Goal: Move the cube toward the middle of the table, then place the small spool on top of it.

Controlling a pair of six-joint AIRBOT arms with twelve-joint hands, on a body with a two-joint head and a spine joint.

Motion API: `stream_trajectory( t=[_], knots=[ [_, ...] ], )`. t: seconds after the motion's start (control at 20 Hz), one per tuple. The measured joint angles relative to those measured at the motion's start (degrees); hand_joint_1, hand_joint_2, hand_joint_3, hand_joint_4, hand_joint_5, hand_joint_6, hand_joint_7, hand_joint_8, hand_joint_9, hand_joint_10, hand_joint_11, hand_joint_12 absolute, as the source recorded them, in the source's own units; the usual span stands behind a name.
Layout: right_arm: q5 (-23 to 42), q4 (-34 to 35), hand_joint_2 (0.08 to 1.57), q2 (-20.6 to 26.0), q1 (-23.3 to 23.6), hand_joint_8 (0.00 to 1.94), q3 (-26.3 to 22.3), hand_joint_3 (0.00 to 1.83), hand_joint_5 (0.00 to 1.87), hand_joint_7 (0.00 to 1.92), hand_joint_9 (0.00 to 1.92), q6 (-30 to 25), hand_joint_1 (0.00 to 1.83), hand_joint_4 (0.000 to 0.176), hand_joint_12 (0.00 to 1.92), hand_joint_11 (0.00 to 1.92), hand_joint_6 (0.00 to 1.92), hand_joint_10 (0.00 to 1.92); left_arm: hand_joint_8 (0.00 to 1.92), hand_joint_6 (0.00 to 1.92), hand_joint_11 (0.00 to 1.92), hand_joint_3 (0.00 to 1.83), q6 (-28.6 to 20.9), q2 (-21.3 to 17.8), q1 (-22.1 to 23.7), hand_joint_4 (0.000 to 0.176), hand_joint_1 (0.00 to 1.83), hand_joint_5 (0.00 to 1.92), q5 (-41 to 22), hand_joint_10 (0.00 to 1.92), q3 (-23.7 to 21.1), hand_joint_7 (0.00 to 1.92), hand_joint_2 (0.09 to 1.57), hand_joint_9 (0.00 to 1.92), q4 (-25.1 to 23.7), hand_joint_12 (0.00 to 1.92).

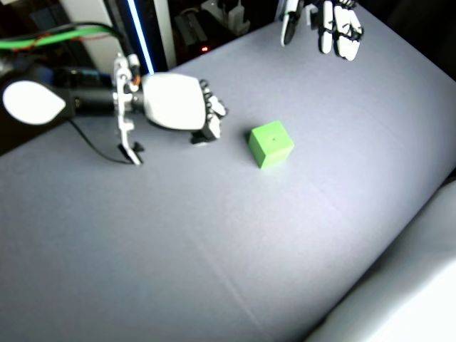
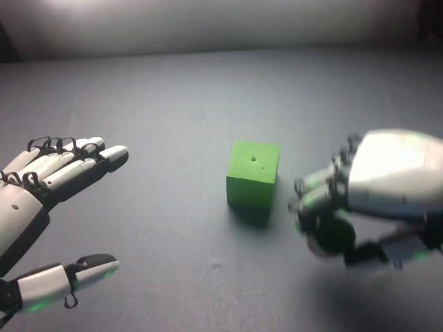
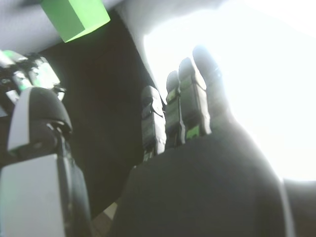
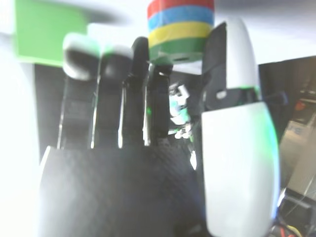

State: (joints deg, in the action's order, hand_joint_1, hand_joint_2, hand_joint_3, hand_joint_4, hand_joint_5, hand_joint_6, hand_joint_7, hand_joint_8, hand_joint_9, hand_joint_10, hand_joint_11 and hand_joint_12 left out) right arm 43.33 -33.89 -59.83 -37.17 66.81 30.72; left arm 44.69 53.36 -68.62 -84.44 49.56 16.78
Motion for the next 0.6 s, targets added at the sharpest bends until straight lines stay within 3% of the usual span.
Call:
stream_trajectory(
  t=[0.05,0.1,0.15,0.2,0.35,0.4,0.5,0.55,0.6],
  knots=[
    [0.28,1.16,1.1,-0.09,1.05,1.18,0.5,0.01,1.05,1.02,0.99,0.9,1.27,0.0,1.34,0.85,0.62,0.99,0.0,0.0,0.09,0.0,0.0,0.0,0.0,0.115,0.9,0.3,0.0,0.0,0.0,0.22,1.04,0.22,0.22,0.58],
    [0.39,1.84,1.1,-0.33,1.92,1.18,1.11,0.01,1.05,1.02,0.99,1.31,1.27,0.0,1.34,0.85,0.62,0.99,0.0,0.0,0.09,0.0,0.0,0.0,0.0,0.115,0.9,0.3,0.0,0.0,0.0,0.22,1.04,0.22,0.44,0.58],
    [0.48,2.71,1.06,-1.01,3.37,0.95,2.1,0.0,1.1,1.12,0.94,1.51,1.27,0.0,1.41,0.67,0.62,0.93,0.0,0.0,0.08,0.0,0.0,0.0,0.0,0.121,0.9,0.3,-0.02,0.0,0.0,0.23,1.04,0.22,0.42,0.57],
    [0.44,2.8,1.04,-1.57,4.74,0.81,2.93,0.0,1.11,1.18,0.96,1.53,1.27,0.0,1.35,0.57,0.62,0.8,0.0,0.0,0.08,0.0,0.0,0.0,0.0,0.12,0.9,0.3,-0.02,0.0,0.0,0.23,1.04,0.22,0.28,0.57],
    [1.07,3.78,1.05,-4.04,8.33,0.87,5.7,0.0,1.1,1.15,1.01,1.73,1.27,0.0,1.43,0.66,0.63,0.79,0.01,0.0,0.09,0.0,-0.02,0.0,0.0,0.12,0.9,0.3,-0.02,0.01,0.0,0.24,1.04,0.23,0.22,0.57],
    [0.76,3.78,1.05,-5.18,9.33,0.53,6.86,0.0,1.02,1.27,1.19,1.77,1.26,0.0,1.17,0.79,0.9,0.39,0.01,0.0,0.09,0.0,-0.02,0.0,-0.11,0.119,0.91,0.31,-0.02,0.0,0.0,0.24,1.04,0.23,0.37,0.57],
    [-0.66,3.5,1.06,-6.86,10.82,0.51,8.22,0.0,0.99,1.25,1.24,1.92,1.25,0.0,1.11,0.72,0.99,0.17,0.0,0.0,0.1,0.0,-0.02,0.07,-0.11,0.114,0.9,0.3,0.0,0.01,0.0,0.24,1.04,0.23,0.44,0.58],
    [-1.68,3.32,1.05,-7.65,11.67,0.51,8.9,0.0,1.03,1.26,1.28,2.38,1.25,0.0,1.14,0.79,0.9,0.15,0.0,0.0,0.1,0.0,-0.2,0.07,-0.13,0.11,0.91,0.3,0.0,0.0,0.0,0.24,1.04,0.23,0.35,0.58],
    [-2.91,3.37,1.04,-8.52,12.63,0.47,9.79,0.0,1.06,1.27,1.27,3.04,1.25,0.004,1.14,0.77,0.88,0.11,0.0,0.0,0.11,0.0,-0.31,0.07,-0.11,0.119,0.9,0.3,0.02,0.0,0.02,0.24,1.04,0.24,0.28,0.58]
  ],
)
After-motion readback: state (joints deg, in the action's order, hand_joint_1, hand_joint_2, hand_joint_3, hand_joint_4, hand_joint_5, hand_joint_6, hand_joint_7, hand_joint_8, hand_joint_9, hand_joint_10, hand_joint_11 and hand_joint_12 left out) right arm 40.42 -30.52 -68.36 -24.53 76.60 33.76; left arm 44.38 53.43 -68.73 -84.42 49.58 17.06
